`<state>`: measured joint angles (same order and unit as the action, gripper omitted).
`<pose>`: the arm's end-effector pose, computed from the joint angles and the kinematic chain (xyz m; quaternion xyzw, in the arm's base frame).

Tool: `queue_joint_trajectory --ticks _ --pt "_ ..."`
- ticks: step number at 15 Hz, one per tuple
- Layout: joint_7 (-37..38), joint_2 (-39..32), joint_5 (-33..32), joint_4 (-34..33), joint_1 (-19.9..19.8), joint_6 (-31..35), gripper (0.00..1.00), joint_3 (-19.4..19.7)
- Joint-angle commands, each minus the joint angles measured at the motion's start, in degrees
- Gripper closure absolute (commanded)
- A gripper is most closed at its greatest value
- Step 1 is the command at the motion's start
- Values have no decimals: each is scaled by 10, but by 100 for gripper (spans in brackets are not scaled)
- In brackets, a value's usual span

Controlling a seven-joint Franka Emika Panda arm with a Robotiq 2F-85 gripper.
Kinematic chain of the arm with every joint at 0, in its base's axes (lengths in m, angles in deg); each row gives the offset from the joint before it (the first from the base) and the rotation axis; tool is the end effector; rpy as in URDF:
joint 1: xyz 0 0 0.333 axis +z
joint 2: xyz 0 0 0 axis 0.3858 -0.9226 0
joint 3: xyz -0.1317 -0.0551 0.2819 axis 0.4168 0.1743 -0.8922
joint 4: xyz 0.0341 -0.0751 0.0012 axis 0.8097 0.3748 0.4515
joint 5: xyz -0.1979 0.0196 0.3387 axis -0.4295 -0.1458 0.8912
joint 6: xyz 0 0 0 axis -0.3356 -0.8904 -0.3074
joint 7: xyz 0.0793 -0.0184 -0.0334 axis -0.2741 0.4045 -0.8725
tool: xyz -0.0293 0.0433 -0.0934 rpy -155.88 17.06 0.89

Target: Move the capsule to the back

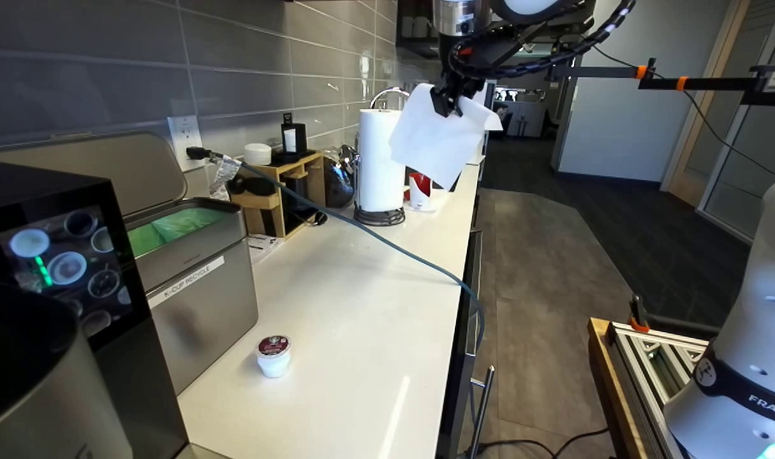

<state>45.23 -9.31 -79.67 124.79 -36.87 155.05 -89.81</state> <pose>0.4573 -0.1425 0.5525 0.9137 -0.2566 0.0950 0.3003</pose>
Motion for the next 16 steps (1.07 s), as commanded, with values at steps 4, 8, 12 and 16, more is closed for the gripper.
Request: queue_joint_trajectory --ticks 4,8,12,16 --pt "-69 -81 -2 -72 -10 -10 97 81" --pt "-107 -135 2 -110 -19 -9 97 127" --pt "-94 -205 15 -146 -15 -23 97 143" --pt "-111 -254 52 -172 -12 -17 97 148"
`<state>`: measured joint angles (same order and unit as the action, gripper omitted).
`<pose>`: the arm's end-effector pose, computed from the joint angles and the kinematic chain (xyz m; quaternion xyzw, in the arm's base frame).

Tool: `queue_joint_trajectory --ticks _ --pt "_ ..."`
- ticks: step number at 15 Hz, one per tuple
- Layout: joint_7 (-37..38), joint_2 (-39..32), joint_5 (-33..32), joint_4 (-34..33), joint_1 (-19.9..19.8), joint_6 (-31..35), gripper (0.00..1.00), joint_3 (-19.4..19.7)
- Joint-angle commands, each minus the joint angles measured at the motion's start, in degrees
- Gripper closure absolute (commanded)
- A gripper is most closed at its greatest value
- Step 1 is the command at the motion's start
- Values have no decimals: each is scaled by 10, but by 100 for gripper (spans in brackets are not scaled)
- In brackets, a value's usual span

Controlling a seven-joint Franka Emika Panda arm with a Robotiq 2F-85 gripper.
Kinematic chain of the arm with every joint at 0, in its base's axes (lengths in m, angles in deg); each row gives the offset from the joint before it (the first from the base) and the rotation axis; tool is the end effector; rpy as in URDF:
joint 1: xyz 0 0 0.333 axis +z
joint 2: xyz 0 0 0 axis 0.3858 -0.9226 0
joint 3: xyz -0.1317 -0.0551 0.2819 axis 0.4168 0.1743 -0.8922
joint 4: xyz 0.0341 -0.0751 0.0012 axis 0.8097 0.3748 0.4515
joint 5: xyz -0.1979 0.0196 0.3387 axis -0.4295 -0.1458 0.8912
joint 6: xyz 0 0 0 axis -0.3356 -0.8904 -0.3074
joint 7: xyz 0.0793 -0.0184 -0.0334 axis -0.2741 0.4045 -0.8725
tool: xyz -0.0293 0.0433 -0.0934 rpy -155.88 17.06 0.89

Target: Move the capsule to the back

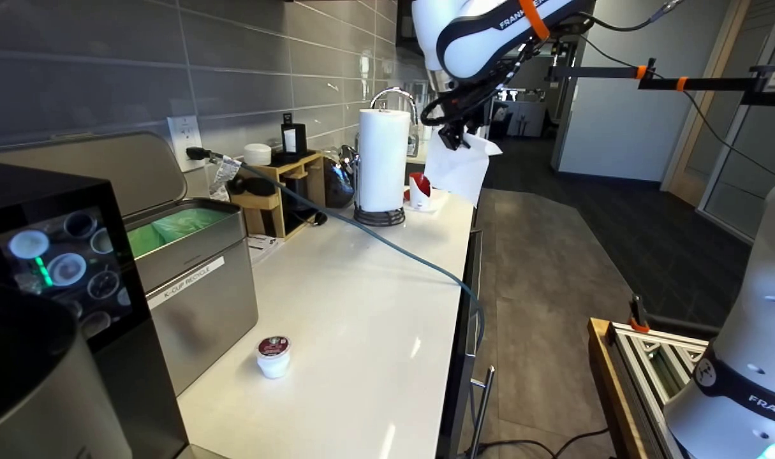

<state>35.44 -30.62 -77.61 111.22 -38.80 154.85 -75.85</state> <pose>0.4897 -0.3073 0.4702 0.9100 -0.2947 -0.0376 0.2893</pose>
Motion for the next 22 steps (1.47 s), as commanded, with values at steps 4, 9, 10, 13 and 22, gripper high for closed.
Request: queue_joint_trajectory --ticks 4,9,10,13,22 --pt "14 -68 60 -51 4 -32 97 25" --pt "2 -56 45 -32 12 -7 90 27" --pt "2 -55 45 -32 13 -7 90 27" --pt "-14 -86 62 -45 6 12 97 27" --pt "-32 -211 136 -111 3 16 97 26"
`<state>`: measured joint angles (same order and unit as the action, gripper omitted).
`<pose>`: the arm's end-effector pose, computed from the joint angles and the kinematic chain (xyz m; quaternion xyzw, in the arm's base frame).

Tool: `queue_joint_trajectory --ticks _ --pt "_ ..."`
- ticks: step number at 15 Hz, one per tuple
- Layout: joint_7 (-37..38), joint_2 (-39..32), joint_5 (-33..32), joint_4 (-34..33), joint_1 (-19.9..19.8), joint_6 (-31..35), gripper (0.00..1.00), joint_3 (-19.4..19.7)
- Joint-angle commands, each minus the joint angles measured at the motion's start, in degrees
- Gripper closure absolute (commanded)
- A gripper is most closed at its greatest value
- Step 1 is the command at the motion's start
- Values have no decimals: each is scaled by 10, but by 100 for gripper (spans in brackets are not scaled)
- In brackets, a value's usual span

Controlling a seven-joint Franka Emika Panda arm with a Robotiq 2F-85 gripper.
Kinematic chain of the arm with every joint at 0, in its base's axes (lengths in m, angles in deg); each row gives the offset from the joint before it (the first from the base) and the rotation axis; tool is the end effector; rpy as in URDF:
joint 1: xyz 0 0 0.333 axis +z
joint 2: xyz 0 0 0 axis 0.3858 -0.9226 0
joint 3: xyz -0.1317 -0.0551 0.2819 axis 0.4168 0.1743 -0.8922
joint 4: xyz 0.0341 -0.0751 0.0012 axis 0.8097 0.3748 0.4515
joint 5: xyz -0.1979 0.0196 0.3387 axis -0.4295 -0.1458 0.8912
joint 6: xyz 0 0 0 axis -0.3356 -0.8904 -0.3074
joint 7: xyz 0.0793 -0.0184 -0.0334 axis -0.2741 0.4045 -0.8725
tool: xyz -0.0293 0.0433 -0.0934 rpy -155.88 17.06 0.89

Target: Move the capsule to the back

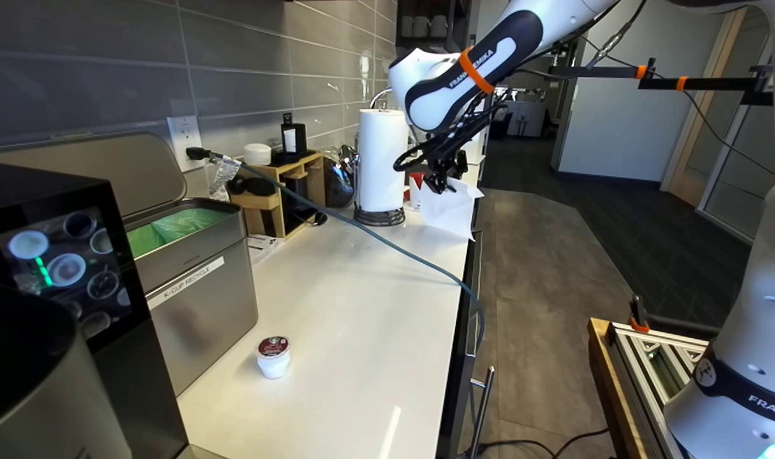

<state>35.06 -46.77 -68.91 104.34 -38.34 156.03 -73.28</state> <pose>0.5289 -0.3326 0.3596 0.9105 -0.3171 -0.1068 0.2429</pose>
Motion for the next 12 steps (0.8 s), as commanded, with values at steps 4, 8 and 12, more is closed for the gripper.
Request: queue_joint_trajectory --ticks 4,8,12 --pt "-37 -101 105 -84 -3 -36 97 2" --pt "-38 -141 135 -117 -5 -81 97 3" --pt "-50 -168 162 -143 -12 -111 97 -2"
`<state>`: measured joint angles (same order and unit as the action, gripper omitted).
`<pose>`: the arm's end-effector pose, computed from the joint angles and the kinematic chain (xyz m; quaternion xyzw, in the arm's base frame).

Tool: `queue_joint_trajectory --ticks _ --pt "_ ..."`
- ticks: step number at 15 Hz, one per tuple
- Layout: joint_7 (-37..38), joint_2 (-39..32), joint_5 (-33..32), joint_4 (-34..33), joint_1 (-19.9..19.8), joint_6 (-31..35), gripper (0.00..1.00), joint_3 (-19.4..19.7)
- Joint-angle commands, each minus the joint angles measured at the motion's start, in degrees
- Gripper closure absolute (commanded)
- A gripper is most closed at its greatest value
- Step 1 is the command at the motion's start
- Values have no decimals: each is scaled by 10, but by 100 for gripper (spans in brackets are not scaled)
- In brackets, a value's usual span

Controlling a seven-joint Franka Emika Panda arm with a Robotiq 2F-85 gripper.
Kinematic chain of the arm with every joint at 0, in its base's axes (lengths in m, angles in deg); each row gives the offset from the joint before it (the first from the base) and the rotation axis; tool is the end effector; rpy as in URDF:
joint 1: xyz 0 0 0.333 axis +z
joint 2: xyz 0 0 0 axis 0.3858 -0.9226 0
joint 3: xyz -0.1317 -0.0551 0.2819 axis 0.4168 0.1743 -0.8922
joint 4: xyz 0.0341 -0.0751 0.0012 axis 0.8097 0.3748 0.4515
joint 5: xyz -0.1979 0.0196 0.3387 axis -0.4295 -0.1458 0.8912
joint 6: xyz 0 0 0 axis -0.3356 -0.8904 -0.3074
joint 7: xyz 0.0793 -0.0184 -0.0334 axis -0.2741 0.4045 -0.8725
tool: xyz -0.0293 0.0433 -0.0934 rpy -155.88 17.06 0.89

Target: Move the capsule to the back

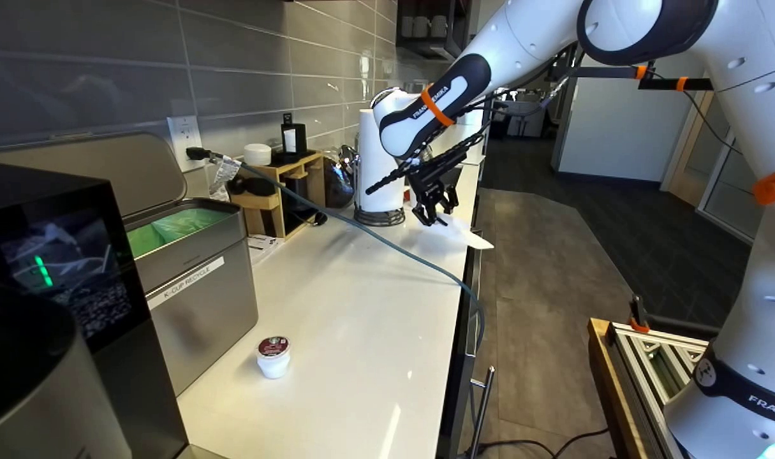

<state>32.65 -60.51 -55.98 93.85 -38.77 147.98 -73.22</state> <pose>0.5559 -0.3346 0.2767 0.9003 -0.3511 -0.1981 0.1643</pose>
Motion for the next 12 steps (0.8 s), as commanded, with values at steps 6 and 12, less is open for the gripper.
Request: queue_joint_trajectory --ticks 6,12 --pt "-96 -53 108 -61 -23 -38 97 -25" --pt "-122 -69 152 -70 -31 -56 97 -31"
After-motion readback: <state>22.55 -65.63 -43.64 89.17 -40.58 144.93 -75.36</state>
